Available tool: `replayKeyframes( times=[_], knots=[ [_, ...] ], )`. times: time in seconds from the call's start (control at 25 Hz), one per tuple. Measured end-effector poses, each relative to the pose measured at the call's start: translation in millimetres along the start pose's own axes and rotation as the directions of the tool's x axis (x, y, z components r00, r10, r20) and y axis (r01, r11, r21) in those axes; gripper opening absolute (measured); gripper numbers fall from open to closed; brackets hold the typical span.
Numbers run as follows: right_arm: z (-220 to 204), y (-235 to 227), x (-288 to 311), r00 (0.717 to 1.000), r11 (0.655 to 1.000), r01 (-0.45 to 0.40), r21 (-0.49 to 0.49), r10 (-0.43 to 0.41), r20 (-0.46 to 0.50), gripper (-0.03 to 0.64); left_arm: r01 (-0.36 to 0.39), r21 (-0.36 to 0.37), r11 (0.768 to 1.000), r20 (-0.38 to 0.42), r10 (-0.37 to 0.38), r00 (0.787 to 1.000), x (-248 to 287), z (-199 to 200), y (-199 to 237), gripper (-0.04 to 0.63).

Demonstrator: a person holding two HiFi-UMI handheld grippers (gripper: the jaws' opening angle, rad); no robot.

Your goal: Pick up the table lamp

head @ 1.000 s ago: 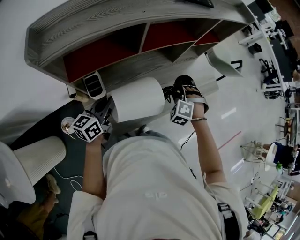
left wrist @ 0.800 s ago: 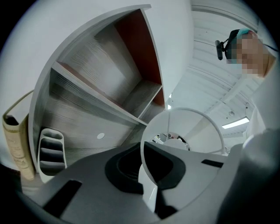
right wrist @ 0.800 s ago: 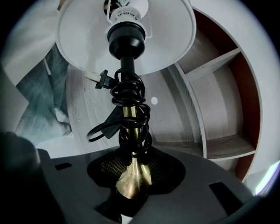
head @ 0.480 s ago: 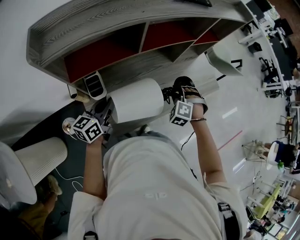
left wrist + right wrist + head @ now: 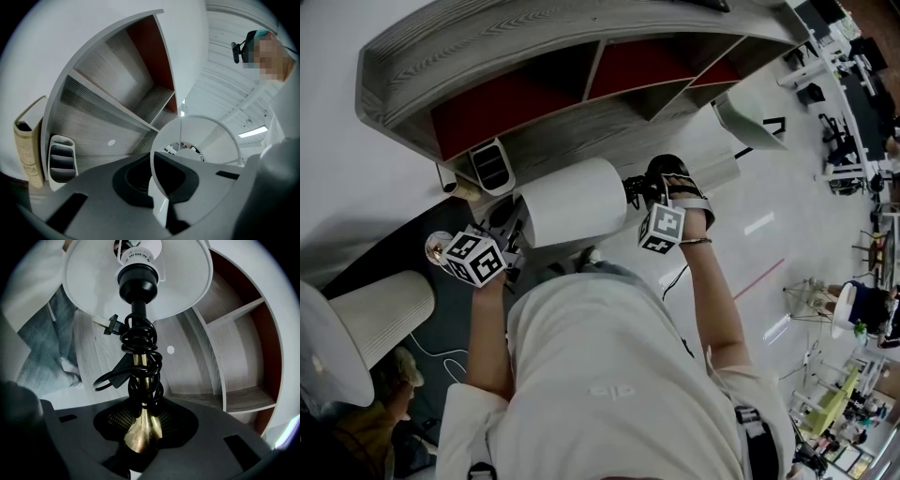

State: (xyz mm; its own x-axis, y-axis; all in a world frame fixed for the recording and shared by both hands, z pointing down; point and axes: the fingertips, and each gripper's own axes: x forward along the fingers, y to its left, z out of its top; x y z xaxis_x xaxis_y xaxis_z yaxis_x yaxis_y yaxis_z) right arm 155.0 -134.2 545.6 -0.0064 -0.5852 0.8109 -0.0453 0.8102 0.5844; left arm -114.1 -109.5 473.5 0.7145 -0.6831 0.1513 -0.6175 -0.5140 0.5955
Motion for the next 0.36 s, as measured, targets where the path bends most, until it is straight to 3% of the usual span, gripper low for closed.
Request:
replayKeyframes(
  times=[0.36],
  knots=[
    [10,12,6,1.000,1.000,-0.027,-0.003,0.027,0.001,0.161,-0.016,-0.012,1.000,-0.009,0.016,1.000,-7,-7,10,0.018]
  ],
)
